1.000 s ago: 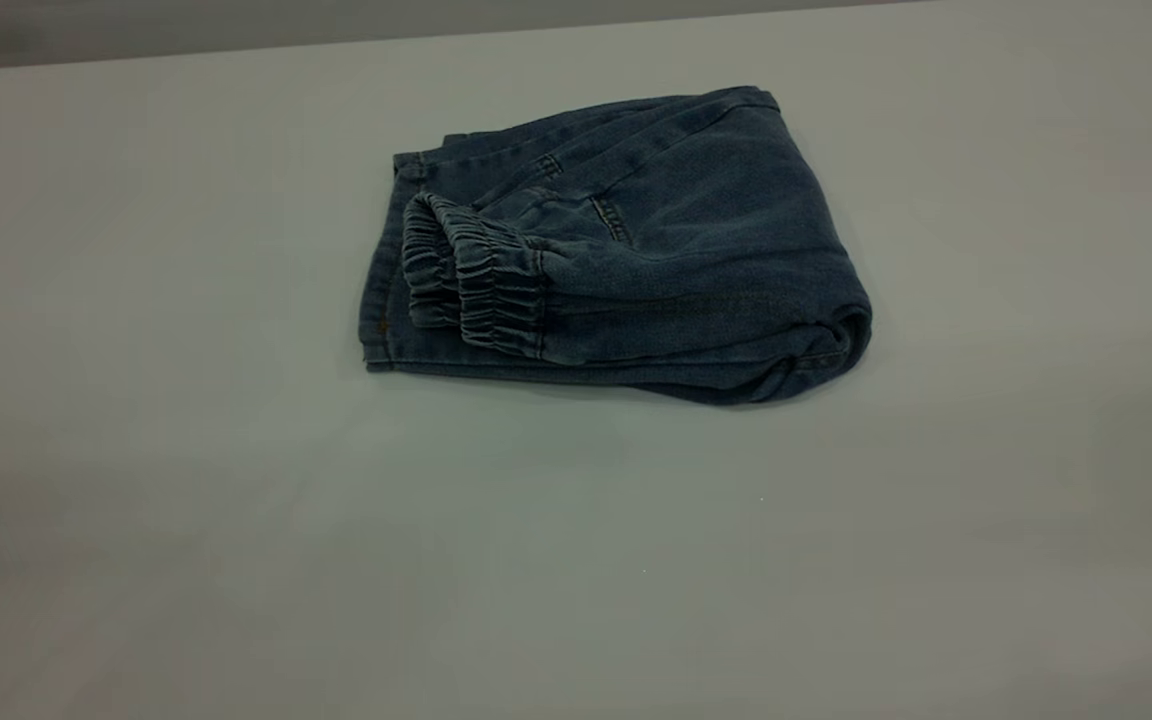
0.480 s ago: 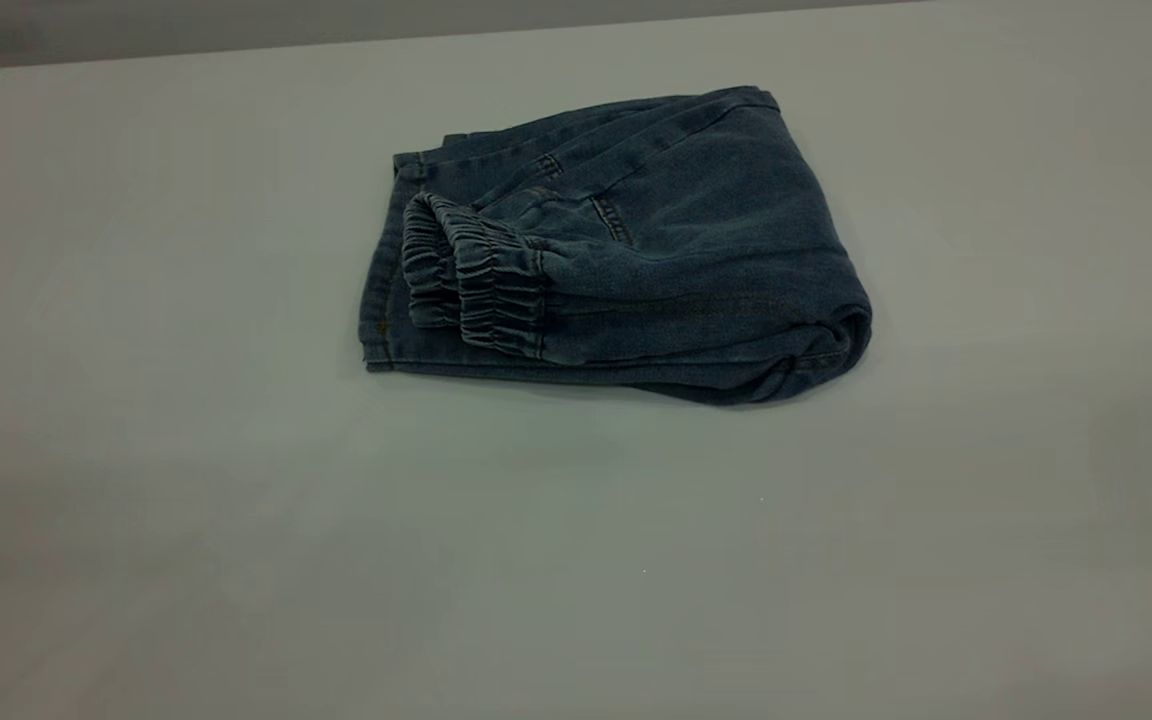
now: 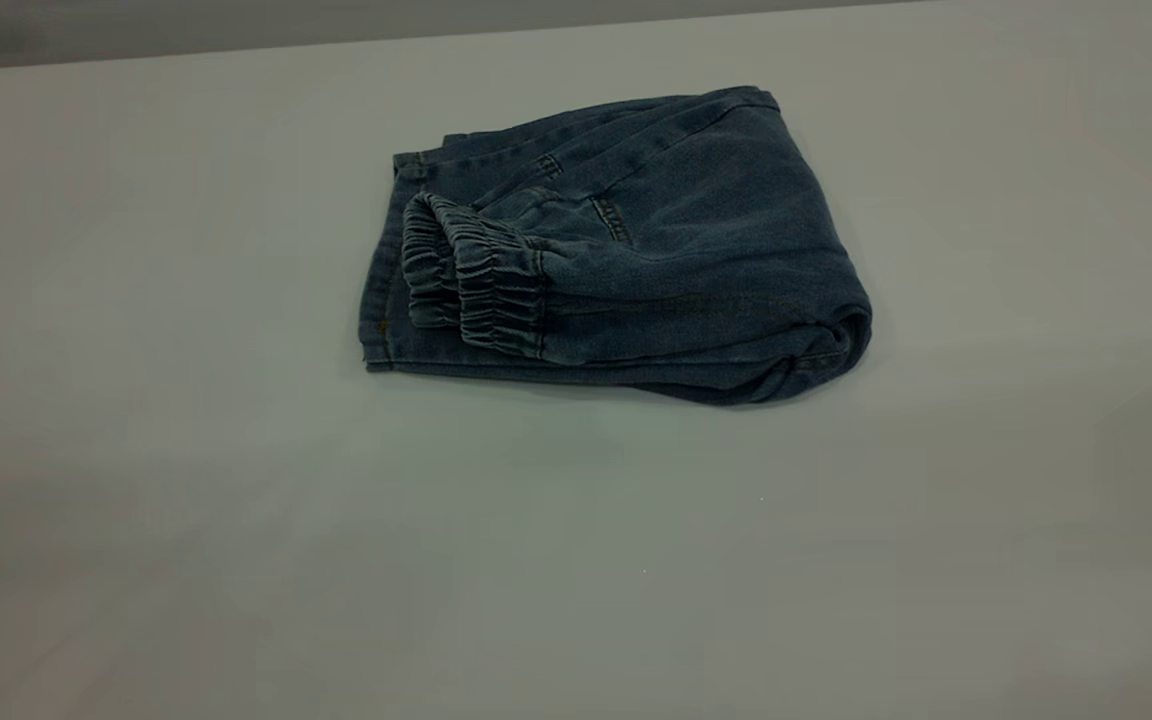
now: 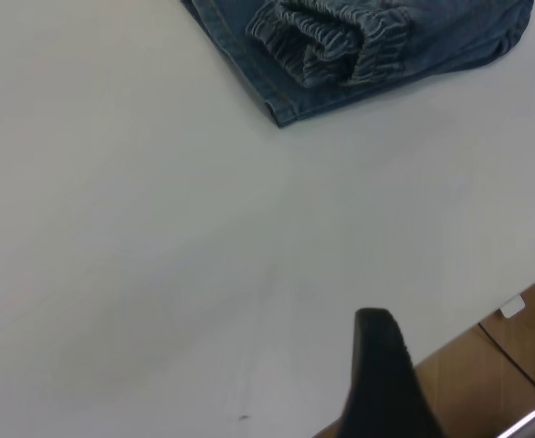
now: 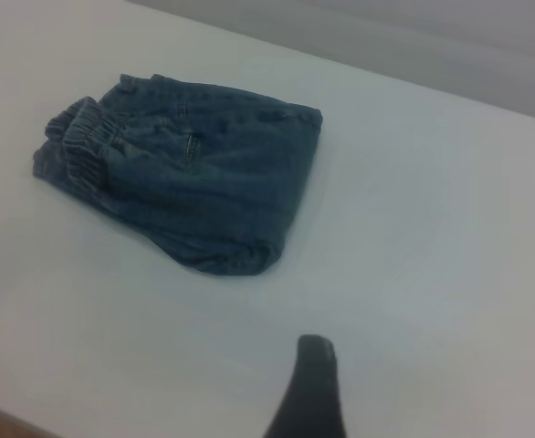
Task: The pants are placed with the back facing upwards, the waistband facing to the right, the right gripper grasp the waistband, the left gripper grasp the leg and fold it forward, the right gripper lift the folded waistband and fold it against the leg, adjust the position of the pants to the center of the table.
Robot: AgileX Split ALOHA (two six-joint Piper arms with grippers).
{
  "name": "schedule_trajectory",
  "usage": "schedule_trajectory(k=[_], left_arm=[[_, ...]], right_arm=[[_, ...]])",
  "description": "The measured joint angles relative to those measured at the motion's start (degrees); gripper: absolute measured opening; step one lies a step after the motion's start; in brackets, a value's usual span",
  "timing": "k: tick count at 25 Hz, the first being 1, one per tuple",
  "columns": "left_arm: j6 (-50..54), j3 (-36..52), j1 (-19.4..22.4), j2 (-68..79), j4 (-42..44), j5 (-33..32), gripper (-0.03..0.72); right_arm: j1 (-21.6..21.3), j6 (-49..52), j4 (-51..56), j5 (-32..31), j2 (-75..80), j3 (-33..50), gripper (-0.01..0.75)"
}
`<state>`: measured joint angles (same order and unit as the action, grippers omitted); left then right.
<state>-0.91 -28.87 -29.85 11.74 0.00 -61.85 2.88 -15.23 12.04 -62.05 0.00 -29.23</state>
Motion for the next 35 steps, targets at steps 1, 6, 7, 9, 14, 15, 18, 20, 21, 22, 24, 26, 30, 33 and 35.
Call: schedule_trajectory(k=[1, 6, 7, 9, 14, 15, 18, 20, 21, 22, 24, 26, 30, 33, 35], left_arm=[[0.0, 0.0, 0.0, -0.4, 0.0, 0.0, 0.411], [-0.1, -0.1, 3.9, -3.3, 0.0, 0.0, 0.411], [-0.1, -0.1, 5.7, -3.5, 0.0, 0.0, 0.411], [-0.1, -0.1, 9.5, -3.5, 0.0, 0.0, 0.411], [-0.1, -0.1, 19.3, -6.1, 0.0, 0.0, 0.411], [-0.1, -0.1, 21.2, -7.0, 0.0, 0.0, 0.411], [-0.1, -0.1, 25.7, -9.6, 0.0, 0.0, 0.411], [-0.1, -0.1, 27.3, -10.9, 0.0, 0.0, 0.411], [-0.1, -0.1, 27.5, -11.6, 0.0, 0.0, 0.411], [-0.1, -0.1, 27.5, -11.8, 0.0, 0.0, 0.411], [-0.1, 0.0, 27.5, -11.8, 0.0, 0.0, 0.411], [-0.1, 0.0, 27.3, -11.8, 0.0, 0.0, 0.411], [-0.1, 0.0, 27.2, -11.7, 0.0, 0.0, 0.411], [-0.1, 0.0, 27.2, -11.7, 0.0, 0.0, 0.411], [-0.1, 0.0, 27.2, -11.7, 0.0, 0.0, 0.411]], right_arm=[[0.0, 0.0, 0.0, 0.0, 0.0, 0.0, 0.556], [0.0, 0.0, 0.0, 0.0, 0.0, 0.0, 0.556], [0.0, -0.1, 0.1, 0.0, 0.0, 0.0, 0.556], [0.0, -0.1, 0.2, 0.0, 0.0, 0.0, 0.556], [0.0, -0.1, 0.2, 0.0, 0.0, 0.0, 0.556], [0.0, -0.1, 0.2, 0.0, 0.0, 0.0, 0.556], [0.0, -0.1, 0.2, 0.0, 0.0, 0.0, 0.556], [0.0, -0.1, 0.2, 0.0, 0.0, 0.0, 0.556], [0.0, -0.1, 0.2, 0.0, 0.0, 0.0, 0.556], [0.0, -0.1, 0.2, 0.0, 0.0, 0.0, 0.556], [0.0, -0.1, 0.2, 0.0, 0.0, 0.0, 0.556], [0.0, -0.1, 0.2, 0.0, 0.0, 0.0, 0.556], [0.0, -0.1, 0.2, 0.0, 0.0, 0.0, 0.556], [0.0, -0.1, 0.2, 0.0, 0.0, 0.0, 0.556], [0.0, -0.1, 0.2, 0.0, 0.0, 0.0, 0.556]])
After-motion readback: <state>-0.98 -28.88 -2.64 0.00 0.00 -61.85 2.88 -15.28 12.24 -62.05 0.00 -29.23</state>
